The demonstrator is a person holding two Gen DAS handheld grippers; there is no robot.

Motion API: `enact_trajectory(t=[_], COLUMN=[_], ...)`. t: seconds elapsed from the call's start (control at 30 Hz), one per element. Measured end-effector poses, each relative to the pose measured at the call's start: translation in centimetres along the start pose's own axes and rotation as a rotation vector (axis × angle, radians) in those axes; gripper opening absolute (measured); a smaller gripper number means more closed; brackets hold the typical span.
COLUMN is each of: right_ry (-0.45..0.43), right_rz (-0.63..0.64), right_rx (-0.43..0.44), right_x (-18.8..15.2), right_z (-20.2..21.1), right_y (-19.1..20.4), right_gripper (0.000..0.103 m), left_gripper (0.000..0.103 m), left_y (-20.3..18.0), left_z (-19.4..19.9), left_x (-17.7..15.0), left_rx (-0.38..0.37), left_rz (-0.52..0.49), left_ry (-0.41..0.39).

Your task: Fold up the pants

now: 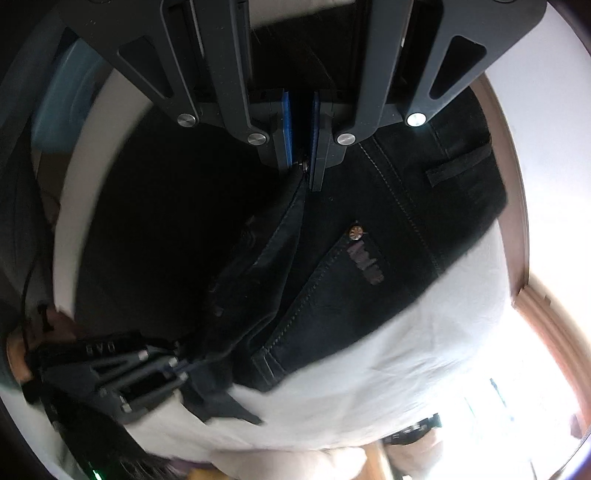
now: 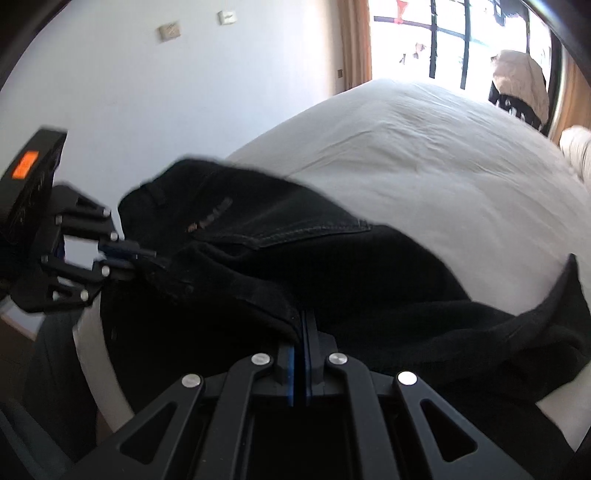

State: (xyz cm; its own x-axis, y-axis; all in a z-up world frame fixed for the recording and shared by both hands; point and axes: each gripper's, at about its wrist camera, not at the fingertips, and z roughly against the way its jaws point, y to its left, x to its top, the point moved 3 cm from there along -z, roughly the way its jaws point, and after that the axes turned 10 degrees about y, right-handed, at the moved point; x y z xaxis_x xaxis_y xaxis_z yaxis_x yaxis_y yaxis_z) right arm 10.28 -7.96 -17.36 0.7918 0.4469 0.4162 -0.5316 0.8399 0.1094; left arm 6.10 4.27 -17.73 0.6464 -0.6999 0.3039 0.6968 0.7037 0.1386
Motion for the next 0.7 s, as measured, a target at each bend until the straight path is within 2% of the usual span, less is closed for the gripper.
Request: enact_trajectory(t=[0.13,0.33,0.5,0.63,0.7], right_ry=[0.023,0.062,0.068,0.073,0.076], right_rz=[0.042,0.154,0.286,0.446,0.462], right_rx=[-0.036,-0.160,-0.306,-0.466,-0.486], right_x=[-2.7,-5.6,-7.0,-8.3,-8.4], right_z=[-0.5,-1.8,-2.2,-3.2,-3.6], right_y=[2.6,5.0,6.8,8.4,8.7], right_gripper=[0.005,0.005,0.005,0.005,0.005], left_gripper=[0.006,0.006,0.006,0.007,0.006], left_y=[-2.2,-3.4,-4.4,-4.6,-5.6], left_z=[-0.1,0.1,-0.7,-0.7,-0.3], left_x=[-2.6,-2.8,-2.8,-3.1,-3.7], left_rx=[-0.003,0.020,0.044,0.058,0.063], left_rz=[-0.070,-0.131,-0.214,-0.268,-0.298], left_ry=[0.001,-0.015,0.000,-0.004,-0.006])
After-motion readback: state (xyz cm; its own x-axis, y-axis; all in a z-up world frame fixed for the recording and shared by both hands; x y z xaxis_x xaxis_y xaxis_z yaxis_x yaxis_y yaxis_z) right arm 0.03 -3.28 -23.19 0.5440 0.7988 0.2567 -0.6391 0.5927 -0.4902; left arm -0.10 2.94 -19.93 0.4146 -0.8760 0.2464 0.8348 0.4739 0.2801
